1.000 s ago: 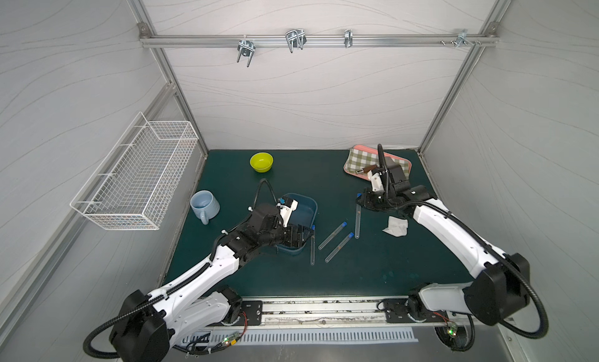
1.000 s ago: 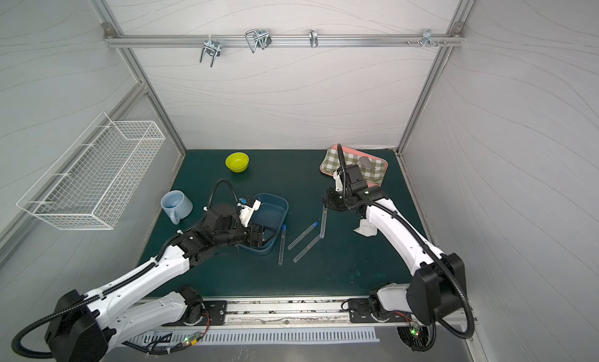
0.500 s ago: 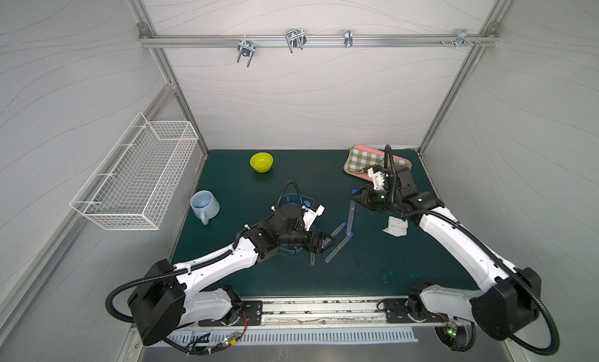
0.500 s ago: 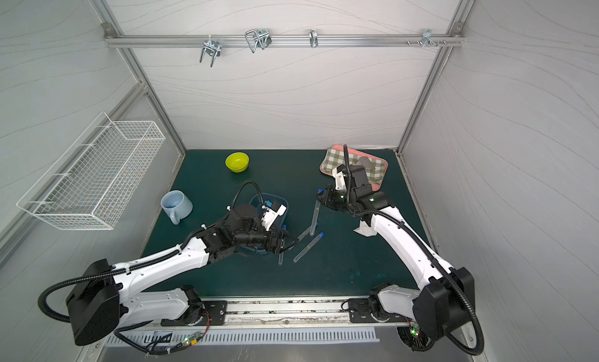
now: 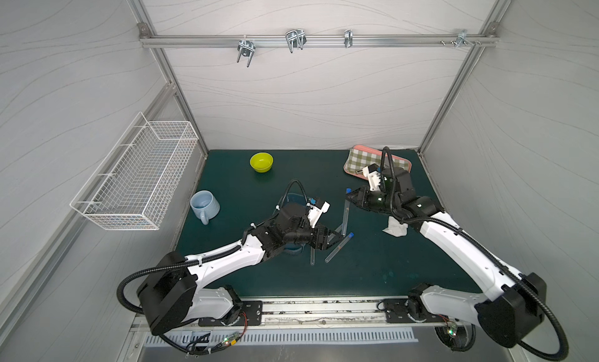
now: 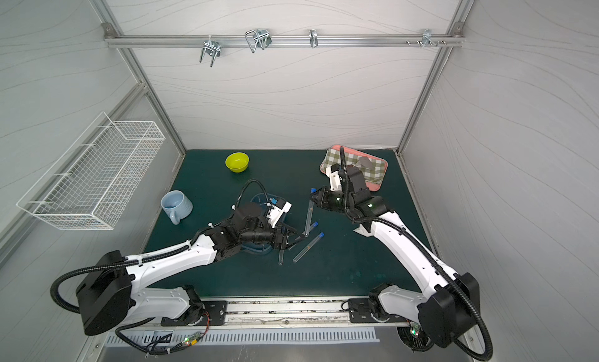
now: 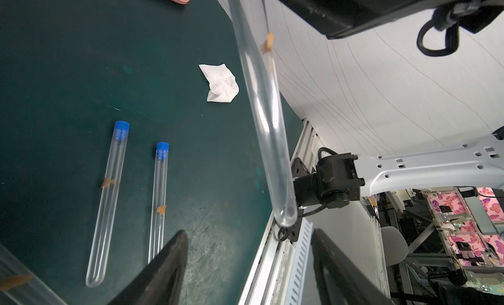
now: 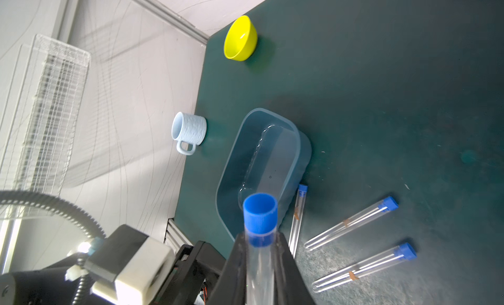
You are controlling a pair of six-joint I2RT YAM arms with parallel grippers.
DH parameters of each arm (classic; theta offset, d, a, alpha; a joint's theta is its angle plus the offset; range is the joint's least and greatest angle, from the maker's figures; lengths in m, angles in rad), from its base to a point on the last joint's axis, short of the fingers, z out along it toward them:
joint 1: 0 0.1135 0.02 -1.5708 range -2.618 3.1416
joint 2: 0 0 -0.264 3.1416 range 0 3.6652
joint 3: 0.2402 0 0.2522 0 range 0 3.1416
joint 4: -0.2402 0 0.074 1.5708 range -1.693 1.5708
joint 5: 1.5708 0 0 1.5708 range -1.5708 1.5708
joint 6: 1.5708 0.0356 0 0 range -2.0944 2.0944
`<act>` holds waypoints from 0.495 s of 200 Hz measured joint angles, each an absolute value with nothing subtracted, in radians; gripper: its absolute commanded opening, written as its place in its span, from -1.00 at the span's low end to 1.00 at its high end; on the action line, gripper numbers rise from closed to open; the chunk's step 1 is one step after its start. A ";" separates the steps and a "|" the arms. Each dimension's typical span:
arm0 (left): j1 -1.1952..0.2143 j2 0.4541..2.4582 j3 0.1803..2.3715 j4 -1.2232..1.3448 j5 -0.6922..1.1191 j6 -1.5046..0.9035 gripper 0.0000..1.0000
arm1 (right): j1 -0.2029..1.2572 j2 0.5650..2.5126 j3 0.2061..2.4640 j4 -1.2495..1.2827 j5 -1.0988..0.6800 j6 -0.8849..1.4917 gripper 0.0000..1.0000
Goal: Wipe the exteriors of test tubes
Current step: Pick up the test tube at the center of the board.
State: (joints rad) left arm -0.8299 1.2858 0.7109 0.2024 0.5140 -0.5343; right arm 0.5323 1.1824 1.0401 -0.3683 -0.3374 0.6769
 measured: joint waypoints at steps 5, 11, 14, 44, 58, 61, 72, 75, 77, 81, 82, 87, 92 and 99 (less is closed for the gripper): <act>-0.831 1.286 0.712 0.207 0.515 -0.536 0.42 | 0.537 1.180 1.040 -0.366 -0.337 0.673 -0.76; -0.833 1.286 0.713 0.215 0.515 -0.538 0.41 | 0.541 1.176 1.040 -0.360 -0.336 0.671 -0.76; -0.834 1.286 0.714 0.217 0.516 -0.539 0.40 | 0.543 1.174 1.039 -0.357 -0.335 0.669 -0.76; -0.837 1.286 0.722 0.246 0.522 -0.554 0.27 | 0.548 1.140 0.998 -0.294 -0.337 0.663 -0.76; -0.838 1.286 0.722 0.255 0.527 -0.562 0.21 | 0.549 1.125 0.973 -0.267 -0.338 0.663 -0.75; -0.838 1.286 0.722 0.258 0.529 -0.563 0.19 | 0.549 1.122 0.968 -0.260 -0.339 0.664 -0.76; -0.839 1.286 0.722 0.265 0.532 -0.565 0.12 | 0.549 1.112 0.947 -0.233 -0.341 0.666 -0.75; -0.839 1.286 0.722 0.266 0.533 -0.567 0.10 | 0.549 1.110 0.942 -0.228 -0.342 0.666 -0.75; -0.839 1.286 0.722 0.267 0.534 -0.567 0.08 | 0.549 1.109 0.939 -0.224 -0.342 0.666 -0.75; -0.839 1.286 0.722 0.268 0.535 -0.570 0.05 | 0.549 1.106 0.933 -0.216 -0.342 0.667 -0.75; -0.839 1.286 0.722 0.268 0.536 -0.570 0.05 | 0.549 1.106 0.932 -0.215 -0.342 0.667 -0.75; -0.840 1.286 0.722 0.270 0.537 -0.570 0.02 | 0.549 1.103 0.925 -0.205 -0.342 0.668 -0.74; -0.840 1.286 0.722 0.271 0.539 -0.570 0.00 | 0.549 1.101 0.918 -0.195 -0.342 0.669 -0.75; -0.840 1.286 0.722 0.272 0.540 -0.572 -0.03 | 0.549 1.098 0.911 -0.183 -0.342 0.672 -0.75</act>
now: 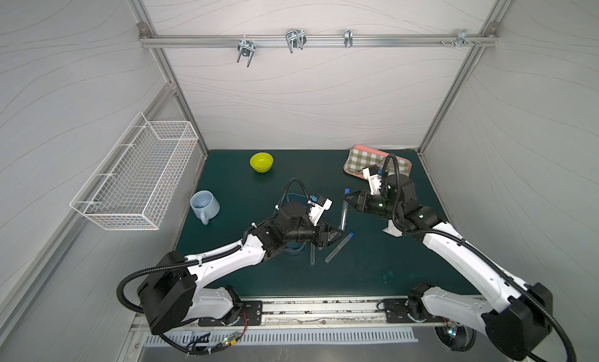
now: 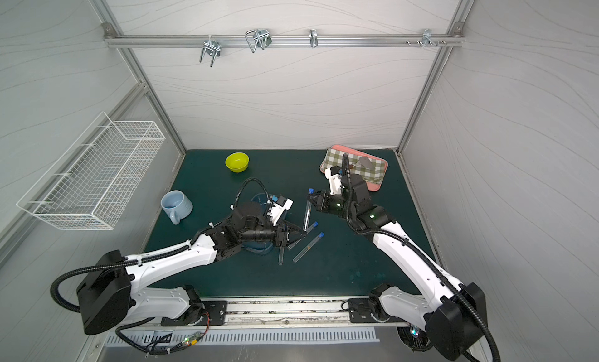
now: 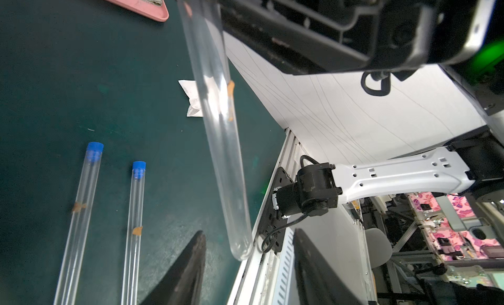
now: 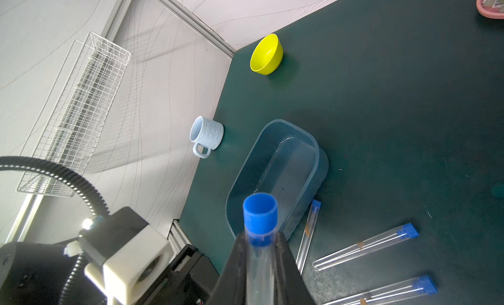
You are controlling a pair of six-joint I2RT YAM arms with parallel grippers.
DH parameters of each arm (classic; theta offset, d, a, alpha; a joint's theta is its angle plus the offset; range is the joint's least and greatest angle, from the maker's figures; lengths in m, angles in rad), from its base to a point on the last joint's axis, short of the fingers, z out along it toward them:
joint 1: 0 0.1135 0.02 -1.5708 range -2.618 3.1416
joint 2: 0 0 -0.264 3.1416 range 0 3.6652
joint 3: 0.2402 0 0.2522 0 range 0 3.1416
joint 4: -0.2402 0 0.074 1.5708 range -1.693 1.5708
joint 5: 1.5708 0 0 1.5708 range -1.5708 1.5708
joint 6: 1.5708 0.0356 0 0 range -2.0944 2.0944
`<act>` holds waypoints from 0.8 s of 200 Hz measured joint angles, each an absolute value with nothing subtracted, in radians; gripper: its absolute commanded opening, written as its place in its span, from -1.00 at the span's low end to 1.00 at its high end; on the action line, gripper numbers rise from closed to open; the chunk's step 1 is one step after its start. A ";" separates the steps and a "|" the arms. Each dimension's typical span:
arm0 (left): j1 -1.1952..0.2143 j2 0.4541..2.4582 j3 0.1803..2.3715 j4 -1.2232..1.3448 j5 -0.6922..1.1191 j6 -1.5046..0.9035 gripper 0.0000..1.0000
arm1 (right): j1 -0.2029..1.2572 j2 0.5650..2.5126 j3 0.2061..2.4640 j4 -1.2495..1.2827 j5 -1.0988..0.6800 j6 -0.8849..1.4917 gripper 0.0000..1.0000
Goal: Wipe the exteriors of test tubes
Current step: Pick up the test tube at the center of the board.
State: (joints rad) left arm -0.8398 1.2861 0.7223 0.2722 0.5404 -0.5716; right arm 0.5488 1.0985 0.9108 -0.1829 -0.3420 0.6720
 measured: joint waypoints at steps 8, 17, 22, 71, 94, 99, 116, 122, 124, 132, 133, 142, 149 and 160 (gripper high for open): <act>-0.840 1.288 0.723 0.273 0.543 -0.573 -0.08 | 0.549 1.096 0.903 -0.168 -0.342 0.676 -0.75; -0.840 1.292 0.723 0.276 0.548 -0.573 -0.11 | 0.550 1.094 0.897 -0.154 -0.342 0.683 -0.74; -0.840 1.295 0.723 0.278 0.550 -0.573 -0.13 | 0.550 1.093 0.894 -0.144 -0.342 0.685 -0.75; -0.840 1.331 0.728 0.283 0.555 -0.571 -0.48 | 0.551 1.084 0.876 -0.093 -0.342 0.694 -0.74; -0.840 1.331 0.728 0.288 0.550 -0.572 -0.60 | 0.556 1.078 0.861 -0.077 -0.341 0.702 -0.74; -0.840 1.331 0.728 0.289 0.547 -0.572 -0.61 | 0.557 1.077 0.858 -0.075 -0.342 0.704 -0.74; -0.840 1.331 0.728 0.285 0.542 -0.574 -0.68 | 0.560 1.076 0.850 -0.064 -0.340 0.709 -0.74; -0.839 1.331 0.728 0.283 0.538 -0.576 -0.70 | 0.560 1.075 0.849 -0.059 -0.340 0.709 -0.74; -0.839 1.331 0.728 0.282 0.538 -0.577 -0.71 | 0.560 1.075 0.849 -0.059 -0.340 0.709 -0.74; -0.839 1.331 0.728 0.282 0.535 -0.579 -0.72 | 0.561 1.072 0.847 -0.054 -0.339 0.708 -0.74; -0.839 1.331 0.728 0.282 0.535 -0.580 -0.72 | 0.561 1.071 0.847 -0.053 -0.338 0.708 -0.74; -0.839 1.332 0.728 0.282 0.535 -0.580 -0.72 | 0.561 1.068 0.845 -0.052 -0.336 0.708 -0.74; -0.839 1.332 0.728 0.283 0.535 -0.580 -0.72 | 0.562 1.066 0.844 -0.052 -0.335 0.708 -0.74; -0.839 1.333 0.729 0.283 0.535 -0.580 -0.64 | 0.562 1.066 0.844 -0.051 -0.333 0.708 -0.74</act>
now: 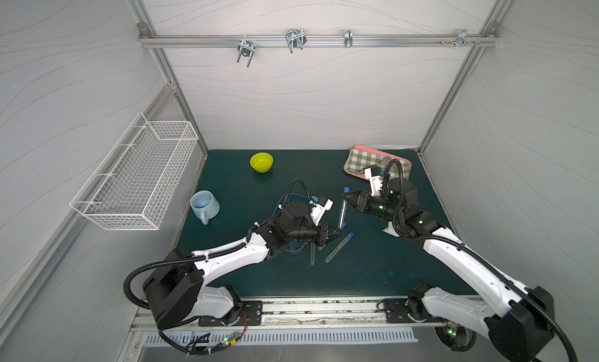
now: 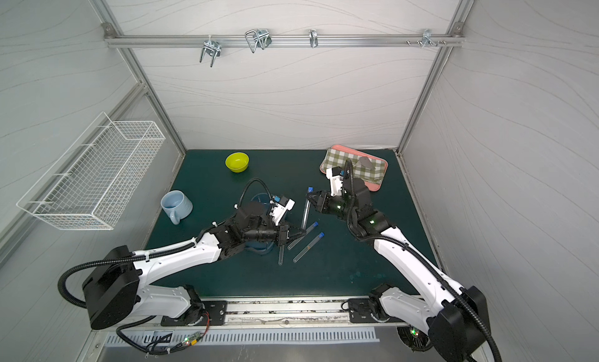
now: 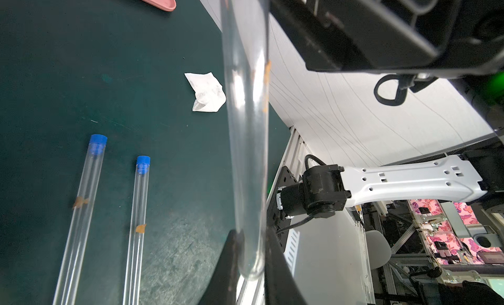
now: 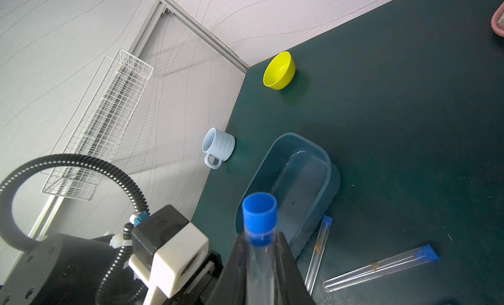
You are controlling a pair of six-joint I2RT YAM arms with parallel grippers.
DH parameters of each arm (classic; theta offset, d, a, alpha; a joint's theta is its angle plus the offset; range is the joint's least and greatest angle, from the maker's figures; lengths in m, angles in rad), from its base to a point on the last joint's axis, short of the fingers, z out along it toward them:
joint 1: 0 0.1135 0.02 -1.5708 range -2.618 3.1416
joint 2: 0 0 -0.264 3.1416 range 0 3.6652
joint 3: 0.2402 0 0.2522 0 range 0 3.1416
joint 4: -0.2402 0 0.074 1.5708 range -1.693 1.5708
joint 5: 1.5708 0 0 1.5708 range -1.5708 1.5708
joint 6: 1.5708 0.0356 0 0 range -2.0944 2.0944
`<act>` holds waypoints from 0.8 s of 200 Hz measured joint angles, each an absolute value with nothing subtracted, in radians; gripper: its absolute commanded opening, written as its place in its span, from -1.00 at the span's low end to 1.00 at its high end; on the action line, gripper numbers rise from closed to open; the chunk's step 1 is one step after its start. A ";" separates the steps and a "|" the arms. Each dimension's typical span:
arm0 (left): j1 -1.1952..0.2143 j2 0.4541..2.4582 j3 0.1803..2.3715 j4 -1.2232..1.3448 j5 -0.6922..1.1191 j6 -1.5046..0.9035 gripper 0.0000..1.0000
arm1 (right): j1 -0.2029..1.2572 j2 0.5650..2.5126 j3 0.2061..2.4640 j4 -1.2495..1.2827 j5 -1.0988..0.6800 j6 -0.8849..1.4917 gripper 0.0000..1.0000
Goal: Wipe the exteriors of test tubes
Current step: Pick up the test tube at the center of the board.
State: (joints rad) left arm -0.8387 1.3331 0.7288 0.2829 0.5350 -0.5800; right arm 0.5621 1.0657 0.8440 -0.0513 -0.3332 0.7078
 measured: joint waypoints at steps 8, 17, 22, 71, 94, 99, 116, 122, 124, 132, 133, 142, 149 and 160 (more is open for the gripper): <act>-0.839 1.334 0.729 0.284 0.535 -0.580 -0.60 | 0.562 1.066 0.844 -0.051 -0.332 0.708 -0.74; -0.839 1.335 0.729 0.289 0.537 -0.579 -0.57 | 0.563 1.066 0.844 -0.051 -0.331 0.709 -0.74; -0.840 1.336 0.730 0.290 0.537 -0.578 -0.56 | 0.563 1.066 0.844 -0.051 -0.331 0.710 -0.74; -0.841 1.345 0.740 0.305 0.536 -0.577 -0.58 | 0.574 1.066 0.842 -0.050 -0.334 0.717 -0.74; -0.838 1.348 0.740 0.298 0.529 -0.585 -0.77 | 0.574 1.065 0.840 -0.044 -0.334 0.715 -0.74; -0.836 1.350 0.740 0.298 0.529 -0.583 -0.80 | 0.574 1.064 0.839 -0.044 -0.334 0.714 -0.74; -0.836 1.351 0.740 0.296 0.529 -0.588 -0.85 | 0.574 1.064 0.836 -0.044 -0.333 0.712 -0.69; -0.836 1.351 0.740 0.296 0.529 -0.588 -0.85 | 0.575 1.064 0.836 -0.043 -0.333 0.712 -0.59; -0.836 1.351 0.740 0.296 0.528 -0.588 -0.85 | 0.575 1.064 0.835 -0.042 -0.332 0.712 -0.52; -0.836 1.351 0.740 0.296 0.527 -0.588 -0.85 | 0.575 1.064 0.835 -0.041 -0.331 0.714 -0.19; -0.836 1.351 0.740 0.296 0.527 -0.587 -0.85 | 0.575 1.064 0.835 -0.041 -0.332 0.714 -0.15; -0.838 1.351 0.740 0.297 0.525 -0.587 -0.85 | 0.575 1.064 0.835 -0.043 -0.329 0.715 0.18; -0.839 1.351 0.740 0.298 0.523 -0.587 -0.84 | 0.575 1.064 0.835 -0.046 -0.325 0.713 0.32; -0.841 1.351 0.740 0.295 0.517 -0.585 -0.84 | 0.576 1.064 0.839 -0.066 -0.312 0.708 0.59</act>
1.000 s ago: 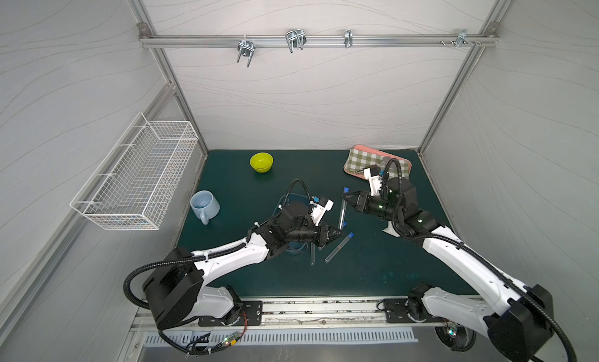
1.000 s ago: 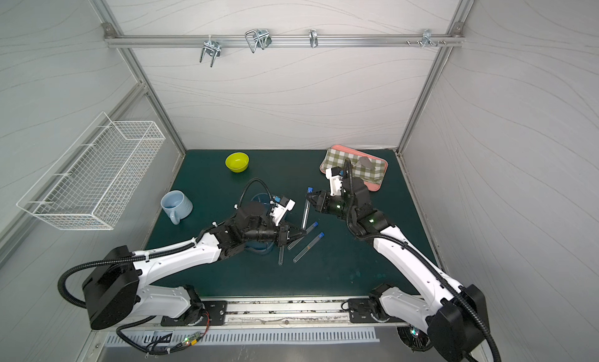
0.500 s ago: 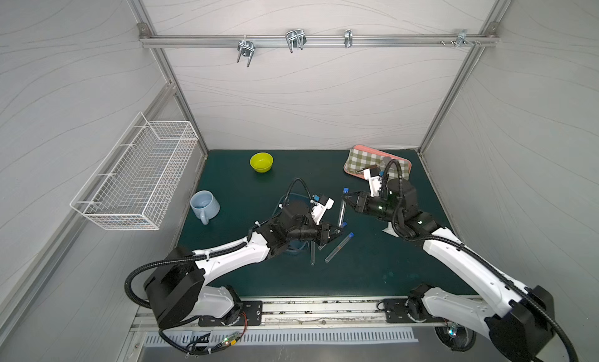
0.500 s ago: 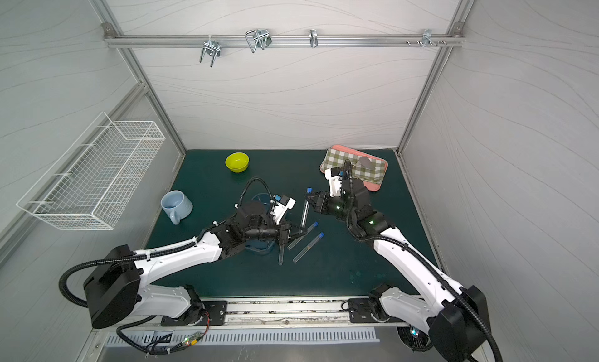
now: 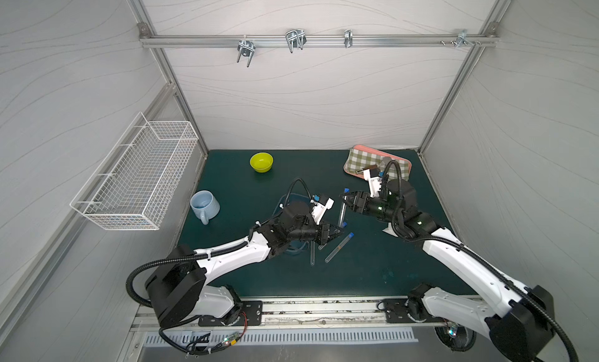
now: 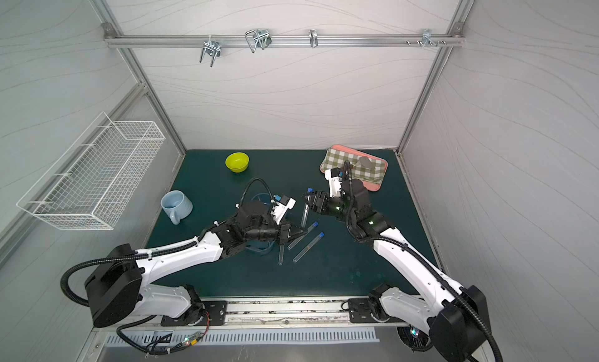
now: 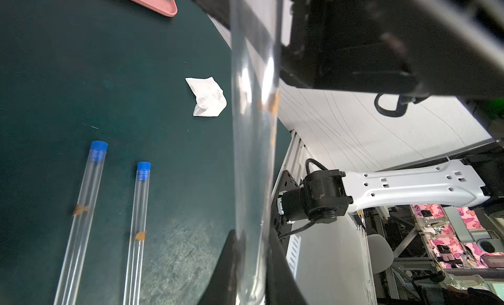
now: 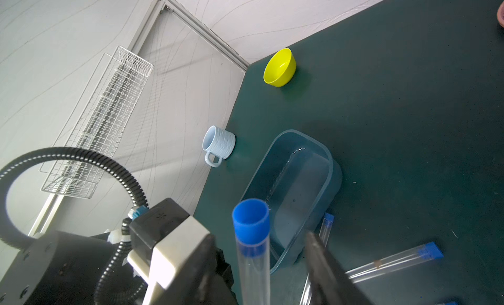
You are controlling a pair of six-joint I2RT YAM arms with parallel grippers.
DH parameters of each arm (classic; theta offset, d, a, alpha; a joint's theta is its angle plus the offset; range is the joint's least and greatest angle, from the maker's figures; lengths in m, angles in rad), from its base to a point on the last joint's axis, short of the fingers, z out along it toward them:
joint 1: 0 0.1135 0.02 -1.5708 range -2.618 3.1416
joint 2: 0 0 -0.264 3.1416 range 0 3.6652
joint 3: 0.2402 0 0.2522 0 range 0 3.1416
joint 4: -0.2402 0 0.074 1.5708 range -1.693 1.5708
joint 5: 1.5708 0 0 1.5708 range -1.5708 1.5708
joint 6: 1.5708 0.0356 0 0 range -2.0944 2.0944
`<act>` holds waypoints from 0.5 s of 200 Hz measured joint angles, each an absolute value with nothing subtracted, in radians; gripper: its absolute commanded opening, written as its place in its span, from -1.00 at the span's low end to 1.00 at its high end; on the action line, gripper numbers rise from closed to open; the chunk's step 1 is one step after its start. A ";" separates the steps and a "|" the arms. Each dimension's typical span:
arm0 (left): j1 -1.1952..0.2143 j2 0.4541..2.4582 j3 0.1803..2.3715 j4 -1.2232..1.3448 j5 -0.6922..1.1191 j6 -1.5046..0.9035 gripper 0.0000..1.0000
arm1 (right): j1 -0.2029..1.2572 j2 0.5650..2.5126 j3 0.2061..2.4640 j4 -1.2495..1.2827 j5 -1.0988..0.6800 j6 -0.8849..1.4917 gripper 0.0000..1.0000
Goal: Wipe the exteriors of test tubes
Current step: Pick up the test tube at the center of the board.
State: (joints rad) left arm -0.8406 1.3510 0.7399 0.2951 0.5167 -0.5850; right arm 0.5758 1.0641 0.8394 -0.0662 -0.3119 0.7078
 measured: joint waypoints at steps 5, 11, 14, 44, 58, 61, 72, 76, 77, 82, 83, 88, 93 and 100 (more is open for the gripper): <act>-0.841 1.351 0.740 0.292 0.514 -0.584 -0.84 | 0.575 1.064 0.845 -0.082 -0.303 0.701 0.61; -0.841 1.350 0.740 0.289 0.509 -0.583 -0.84 | 0.573 1.064 0.854 -0.106 -0.287 0.687 0.63; -0.841 1.349 0.740 0.287 0.507 -0.583 -0.84 | 0.570 1.064 0.860 -0.118 -0.283 0.682 0.62; -0.841 1.314 0.724 0.279 0.476 -0.578 -0.84 | 0.466 1.028 0.923 -0.229 -0.252 0.646 0.61; -0.841 1.290 0.715 0.268 0.464 -0.574 -0.84 | 0.378 0.999 0.932 -0.257 -0.256 0.635 0.59; -0.841 1.286 0.715 0.266 0.462 -0.573 -0.84 | 0.361 0.994 0.933 -0.263 -0.258 0.635 0.58; -0.841 1.275 0.714 0.258 0.458 -0.570 -0.84 | 0.297 0.981 0.933 -0.294 -0.261 0.627 0.54; -0.841 1.272 0.714 0.256 0.455 -0.569 -0.84 | 0.276 0.980 0.934 -0.311 -0.261 0.620 0.53; -0.841 1.272 0.714 0.255 0.455 -0.569 -0.84 | 0.273 0.980 0.934 -0.314 -0.260 0.619 0.53; -0.841 1.269 0.713 0.252 0.454 -0.568 -0.84 | 0.250 0.981 0.935 -0.333 -0.262 0.612 0.51; -0.841 1.269 0.713 0.252 0.453 -0.568 -0.84 | 0.244 0.983 0.935 -0.340 -0.261 0.610 0.50; -0.841 1.266 0.711 0.252 0.450 -0.567 -0.84 | 0.225 0.988 0.936 -0.361 -0.257 0.601 0.47; -0.841 1.265 0.709 0.250 0.448 -0.567 -0.85 | 0.205 0.999 0.938 -0.385 -0.252 0.590 0.44; -0.841 1.264 0.708 0.245 0.446 -0.566 -0.85 | 0.176 1.024 0.941 -0.422 -0.245 0.569 0.39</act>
